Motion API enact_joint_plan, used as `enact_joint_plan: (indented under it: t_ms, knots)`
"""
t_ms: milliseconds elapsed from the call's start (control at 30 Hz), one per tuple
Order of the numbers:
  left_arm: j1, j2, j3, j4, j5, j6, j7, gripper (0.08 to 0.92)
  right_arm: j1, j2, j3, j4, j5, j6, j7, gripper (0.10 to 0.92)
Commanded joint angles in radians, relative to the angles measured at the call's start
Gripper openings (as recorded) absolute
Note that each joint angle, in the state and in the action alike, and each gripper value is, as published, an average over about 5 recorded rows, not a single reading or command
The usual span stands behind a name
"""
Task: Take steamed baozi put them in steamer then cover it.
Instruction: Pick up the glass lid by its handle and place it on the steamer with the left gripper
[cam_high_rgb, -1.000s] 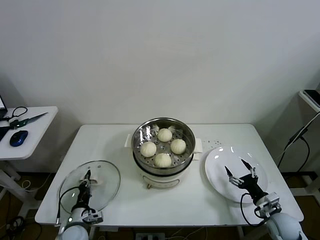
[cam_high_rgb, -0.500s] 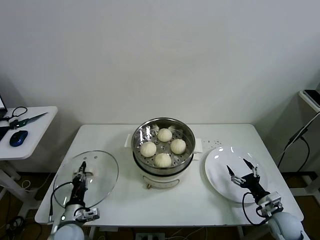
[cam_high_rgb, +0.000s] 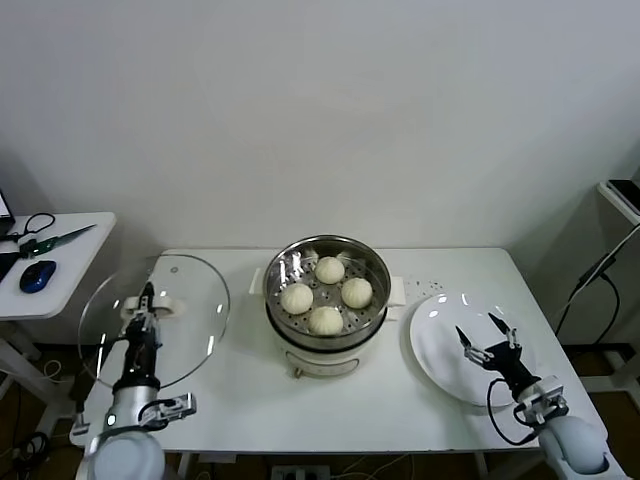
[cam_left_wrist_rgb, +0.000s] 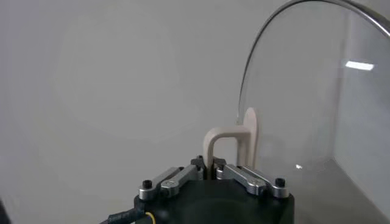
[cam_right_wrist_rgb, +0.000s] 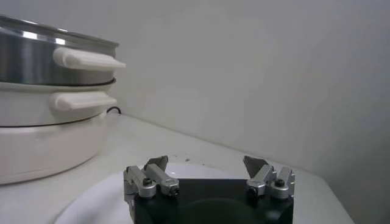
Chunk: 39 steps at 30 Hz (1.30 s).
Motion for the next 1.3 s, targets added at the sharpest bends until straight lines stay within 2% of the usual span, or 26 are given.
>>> enact_joint_plan:
  t_ms: [33,133,233,333,433,667,800,900,1000,1167,1300]
  knots:
    - [-0.192,0.29,0.359,-0.157,-0.044,0.358,0.181,0.151,0.034,-0.018,-0.021,-0.022,0.001,-0.009,0.002,0.823]
    - [-0.303,0.275,0.454,-0.143,0.007,0.374,0.266,0.151,0.049,-0.008,-0.029,-0.037,-0.011,-0.008,0.003,0.823]
    - [-0.407,0.228,0.535,-0.114,0.075,0.374,0.36,0.151,0.059,-0.002,-0.036,-0.042,-0.016,-0.014,0.003,0.823]
    - [-0.489,0.161,0.597,-0.075,0.124,0.374,0.432,0.151,0.064,-0.002,-0.041,-0.046,-0.017,-0.019,0.003,0.823]
    - [-0.549,0.079,0.647,-0.019,0.166,0.374,0.464,0.151,0.07,0.001,-0.039,-0.054,-0.02,-0.019,0.003,0.823]
    - [-0.635,-0.125,0.703,0.145,0.216,0.374,0.456,0.151,0.06,0.004,-0.021,-0.054,-0.033,-0.014,0.004,0.823]
    - [-0.642,-0.198,0.704,0.219,0.183,0.374,0.394,0.151,0.049,0.006,-0.004,-0.056,-0.037,-0.01,0.004,0.823]
    - [-0.643,-0.226,0.713,0.256,0.151,0.374,0.349,0.151,0.038,0.007,0.008,-0.057,-0.04,-0.007,0.003,0.823]
    - [-0.644,-0.249,0.727,0.282,0.143,0.374,0.34,0.151,0.03,0.009,0.019,-0.062,-0.046,-0.002,0.001,0.823]
    - [-0.653,-0.29,0.735,0.317,0.155,0.374,0.344,0.151,0.025,0.014,0.027,-0.069,-0.057,0.006,0.0,0.823]
    - [-0.656,-0.307,0.736,0.336,0.186,0.374,0.385,0.151,0.026,0.019,0.028,-0.071,-0.064,0.009,0.0,0.823]
